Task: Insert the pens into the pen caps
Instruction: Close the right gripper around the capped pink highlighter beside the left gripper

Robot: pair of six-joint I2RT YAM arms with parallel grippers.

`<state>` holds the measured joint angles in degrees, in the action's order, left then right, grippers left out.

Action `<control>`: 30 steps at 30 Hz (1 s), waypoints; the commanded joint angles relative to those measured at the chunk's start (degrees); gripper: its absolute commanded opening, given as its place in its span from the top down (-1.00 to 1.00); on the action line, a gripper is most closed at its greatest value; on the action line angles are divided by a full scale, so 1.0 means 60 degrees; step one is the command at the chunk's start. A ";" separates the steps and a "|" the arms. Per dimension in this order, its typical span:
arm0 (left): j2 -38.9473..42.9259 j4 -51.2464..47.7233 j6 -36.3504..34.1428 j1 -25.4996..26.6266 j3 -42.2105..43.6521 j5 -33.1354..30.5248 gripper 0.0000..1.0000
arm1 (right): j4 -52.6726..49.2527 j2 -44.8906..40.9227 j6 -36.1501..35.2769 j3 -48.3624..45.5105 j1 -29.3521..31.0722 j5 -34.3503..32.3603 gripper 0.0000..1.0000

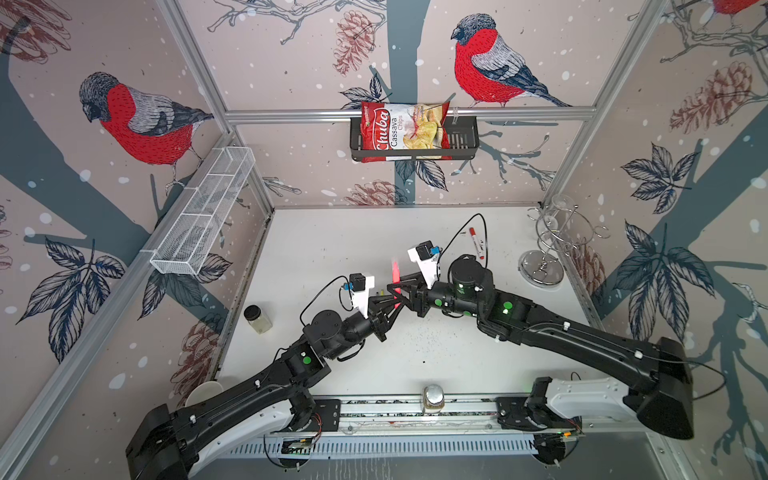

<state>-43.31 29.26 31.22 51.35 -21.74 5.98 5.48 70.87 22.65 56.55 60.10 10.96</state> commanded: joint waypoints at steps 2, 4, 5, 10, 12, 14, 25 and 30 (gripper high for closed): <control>-0.0045 0.0401 -0.0154 0.0000 -0.0028 -0.0059 1.00 | 0.0069 0.0003 -0.0081 0.0037 0.0000 0.0019 0.42; -0.0095 0.0408 -0.0172 0.0010 -0.0039 -0.0058 1.00 | 0.0055 -0.0005 -0.0085 0.0037 -0.0001 -0.0010 0.44; -0.0114 0.0404 -0.0192 0.0009 -0.0039 -0.0059 1.00 | 0.0054 -0.0004 -0.0086 0.0037 0.0003 -0.0010 0.46; -0.0114 0.0342 -0.0218 0.0002 -0.0003 -0.0095 1.00 | -0.0002 -0.0015 -0.0094 0.0037 0.0000 -0.0177 0.50; -0.0056 0.0339 -0.0211 0.0010 0.0044 -0.0116 1.00 | 0.0000 -0.0020 -0.0085 0.0022 -0.0004 -0.0187 0.52; 0.0009 0.0340 -0.0201 0.0000 0.0106 -0.0157 1.00 | 0.0008 -0.0020 -0.0098 0.0008 0.0003 -0.0172 0.55; 0.0066 0.0260 -0.0220 0.0003 0.0151 -0.0264 1.00 | -0.0061 0.0031 -0.0040 0.0007 -0.0020 -0.0480 0.72; 0.0028 0.0142 -0.0219 -0.0004 0.0136 -0.0348 0.96 | -0.0219 0.0104 0.0003 0.0081 -0.0040 -0.0689 0.80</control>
<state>-43.09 28.97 31.03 51.42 -20.71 5.04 4.38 71.22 22.57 56.62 60.05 9.43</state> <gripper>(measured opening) 0.176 0.186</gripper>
